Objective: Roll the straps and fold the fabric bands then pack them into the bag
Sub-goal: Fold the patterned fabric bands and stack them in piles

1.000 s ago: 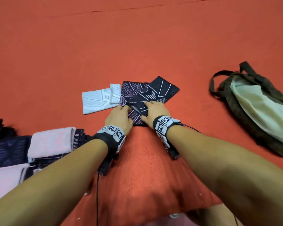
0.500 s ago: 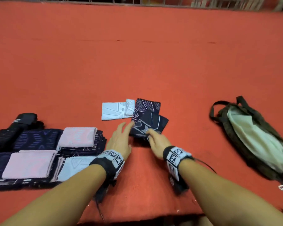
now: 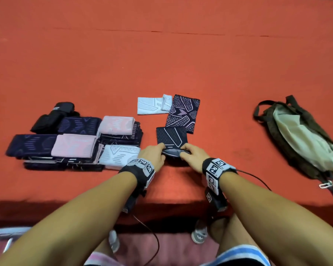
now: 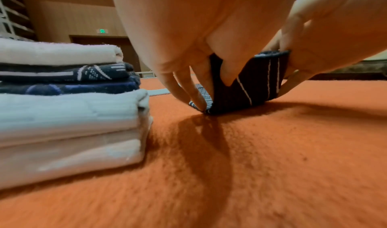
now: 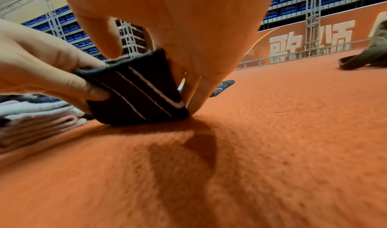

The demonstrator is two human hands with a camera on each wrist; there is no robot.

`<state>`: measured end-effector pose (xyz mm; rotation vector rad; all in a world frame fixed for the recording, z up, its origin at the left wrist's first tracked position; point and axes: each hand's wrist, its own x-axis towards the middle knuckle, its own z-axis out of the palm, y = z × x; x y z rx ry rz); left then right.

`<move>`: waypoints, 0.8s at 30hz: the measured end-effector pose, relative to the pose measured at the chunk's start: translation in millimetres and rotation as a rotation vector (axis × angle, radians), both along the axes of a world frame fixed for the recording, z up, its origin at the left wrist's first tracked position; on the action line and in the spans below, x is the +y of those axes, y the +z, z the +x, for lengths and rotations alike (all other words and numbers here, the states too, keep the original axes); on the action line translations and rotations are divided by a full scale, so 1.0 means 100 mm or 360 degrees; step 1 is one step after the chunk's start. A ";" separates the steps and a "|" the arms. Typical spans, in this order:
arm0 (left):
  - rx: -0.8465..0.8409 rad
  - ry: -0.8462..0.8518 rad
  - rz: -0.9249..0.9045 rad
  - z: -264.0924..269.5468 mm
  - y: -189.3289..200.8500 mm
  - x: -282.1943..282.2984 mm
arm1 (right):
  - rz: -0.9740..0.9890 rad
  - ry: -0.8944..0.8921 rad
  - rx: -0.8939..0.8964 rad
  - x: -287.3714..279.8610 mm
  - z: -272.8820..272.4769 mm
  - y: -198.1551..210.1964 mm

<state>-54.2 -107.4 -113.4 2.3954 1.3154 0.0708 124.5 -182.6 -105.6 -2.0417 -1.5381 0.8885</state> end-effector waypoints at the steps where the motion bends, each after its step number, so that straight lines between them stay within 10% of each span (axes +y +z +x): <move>1: -0.0011 0.0006 -0.0004 -0.02 -0.01 -0.03 | -0.0006 0.0010 -0.0015 -0.03 -0.01 -0.01; 24: -0.0203 0.0202 -0.0011 -0.07 -0.10 -0.20 | 0.0104 -0.0193 -0.0355 0.01 -0.09 -0.27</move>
